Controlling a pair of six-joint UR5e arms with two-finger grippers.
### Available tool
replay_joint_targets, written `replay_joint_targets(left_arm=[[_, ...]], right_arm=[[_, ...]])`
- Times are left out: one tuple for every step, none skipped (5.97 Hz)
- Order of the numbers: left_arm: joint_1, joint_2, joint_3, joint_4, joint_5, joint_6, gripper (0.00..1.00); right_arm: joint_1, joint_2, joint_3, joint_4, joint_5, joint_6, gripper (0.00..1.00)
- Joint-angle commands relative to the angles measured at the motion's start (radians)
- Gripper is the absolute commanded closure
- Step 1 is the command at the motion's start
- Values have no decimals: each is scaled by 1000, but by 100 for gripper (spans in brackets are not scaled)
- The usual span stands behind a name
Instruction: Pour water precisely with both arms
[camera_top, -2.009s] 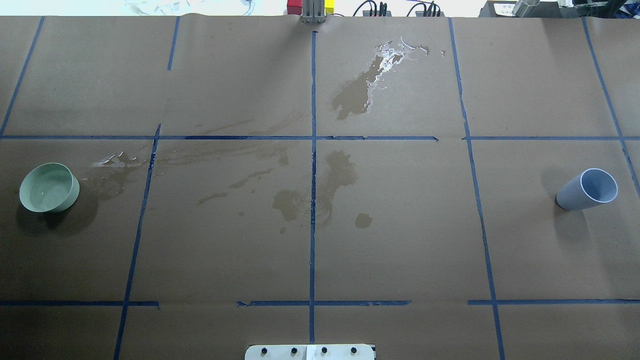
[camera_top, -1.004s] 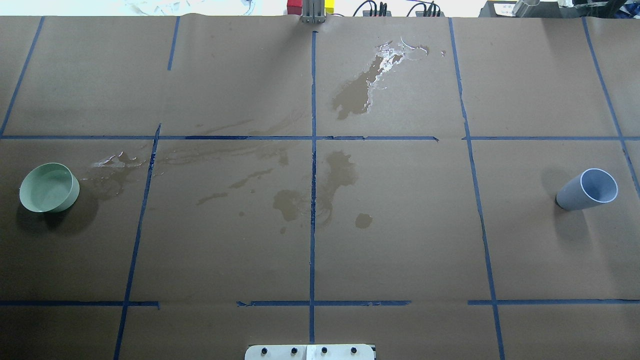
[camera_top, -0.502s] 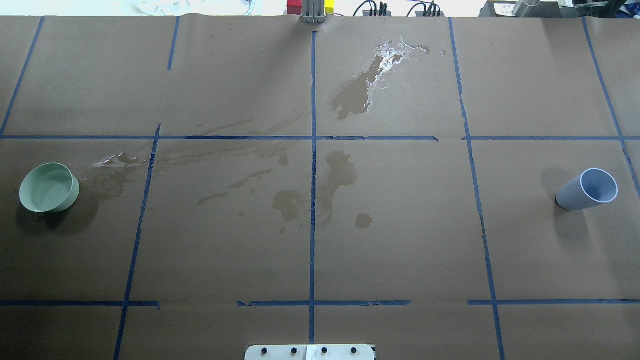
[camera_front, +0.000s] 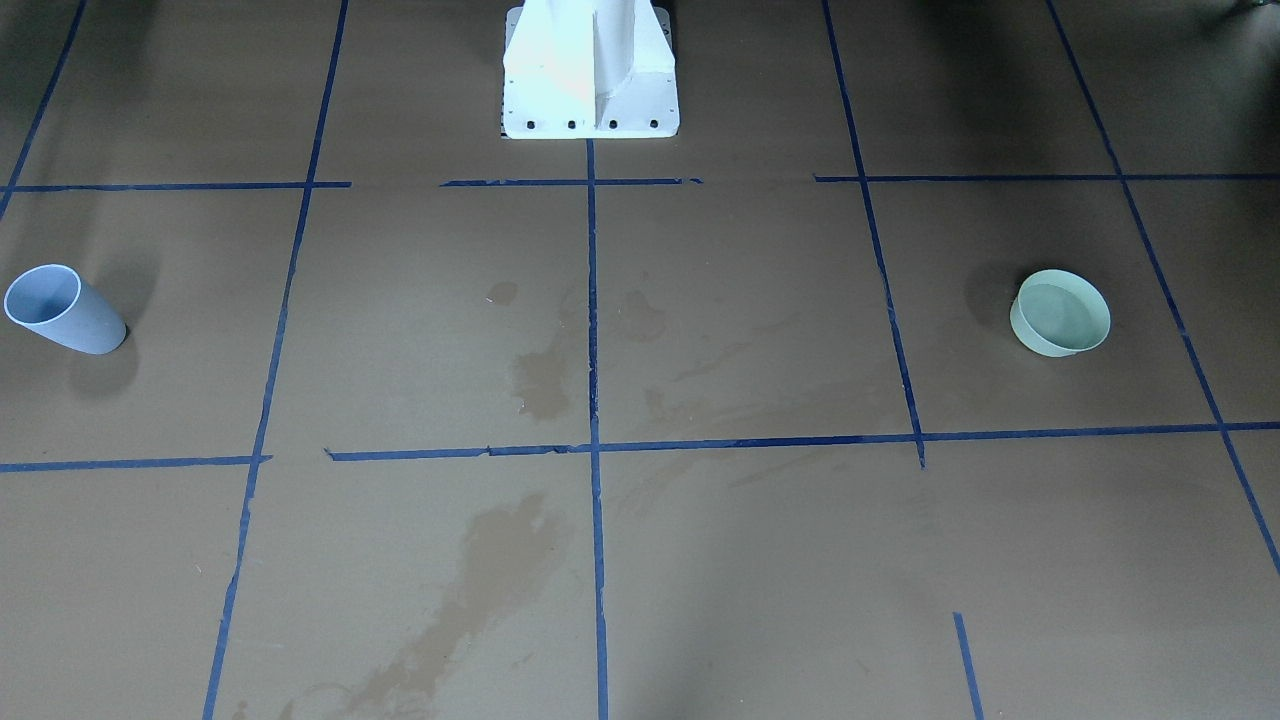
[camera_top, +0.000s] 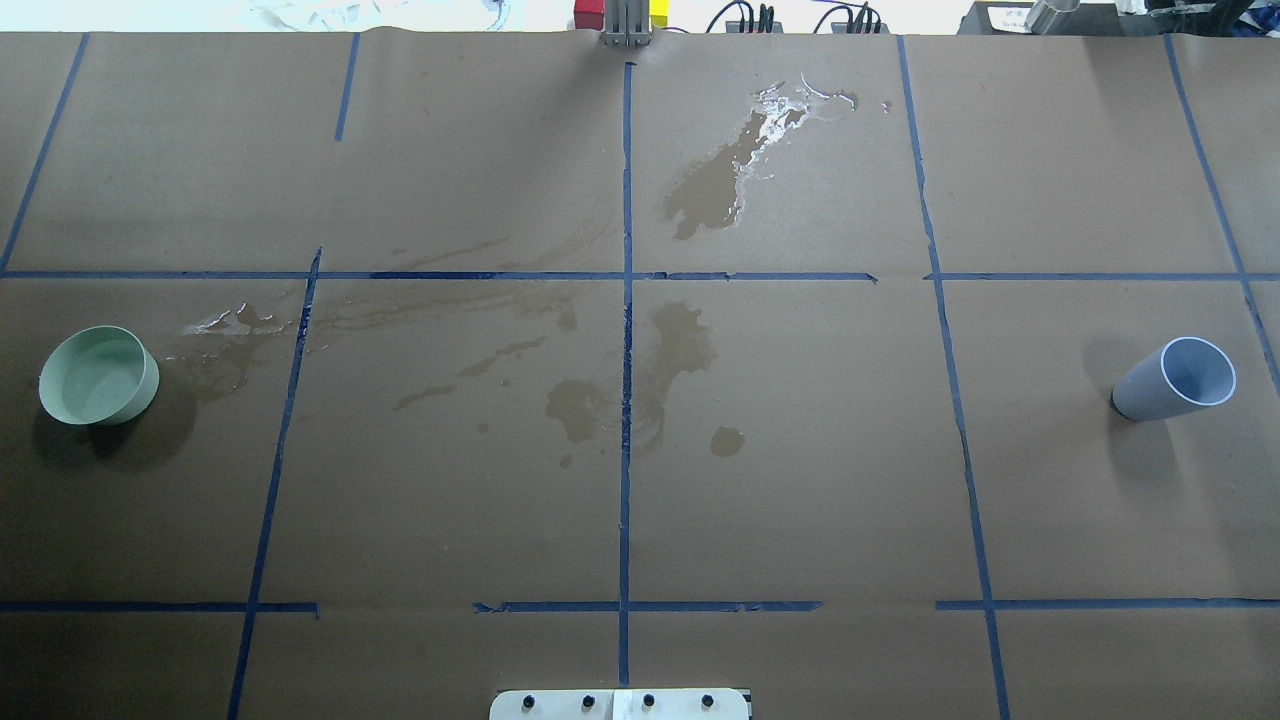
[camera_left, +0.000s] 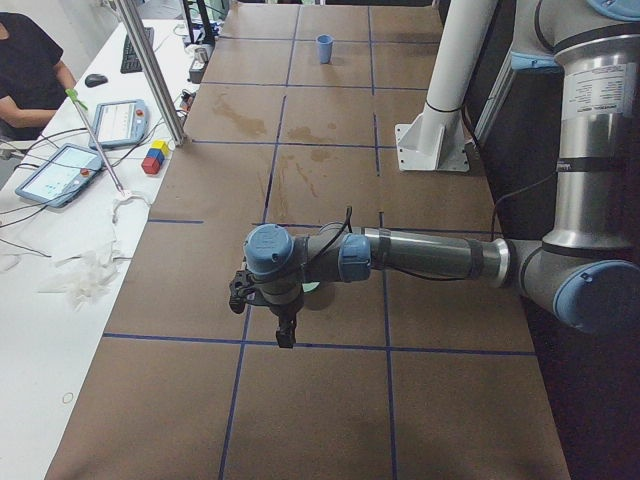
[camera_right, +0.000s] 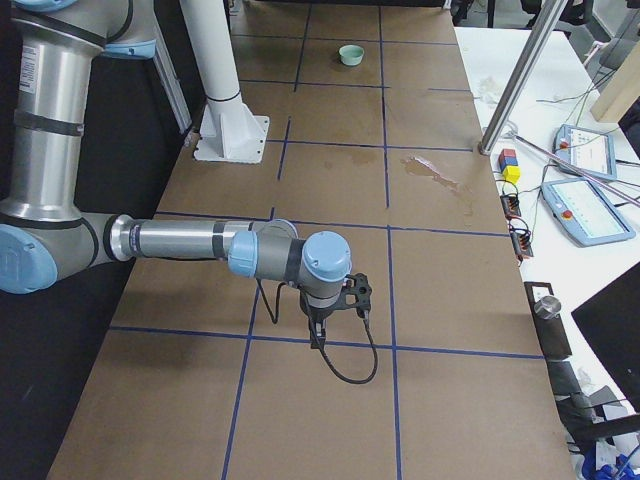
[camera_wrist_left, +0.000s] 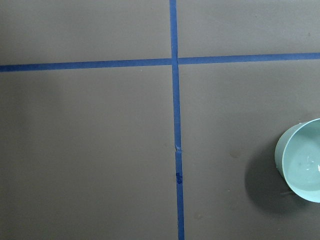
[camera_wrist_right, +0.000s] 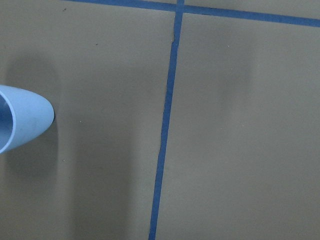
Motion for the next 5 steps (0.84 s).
replay_joint_targets(left_arm=[[1, -6, -32, 2, 9, 0, 0], [1, 1, -38, 1, 9, 1, 0], [1, 3, -37, 5, 1, 1, 0], [1, 3, -23, -1, 0, 3, 0], [1, 2, -19, 1, 1, 3, 0]], right_arm=[[0, 0, 6, 0, 3, 2, 0], [0, 10, 1, 0, 1, 2, 0], [0, 4, -6, -2, 3, 3, 0], [0, 5, -3, 0, 3, 2, 0], [0, 5, -2, 0, 3, 3, 0]])
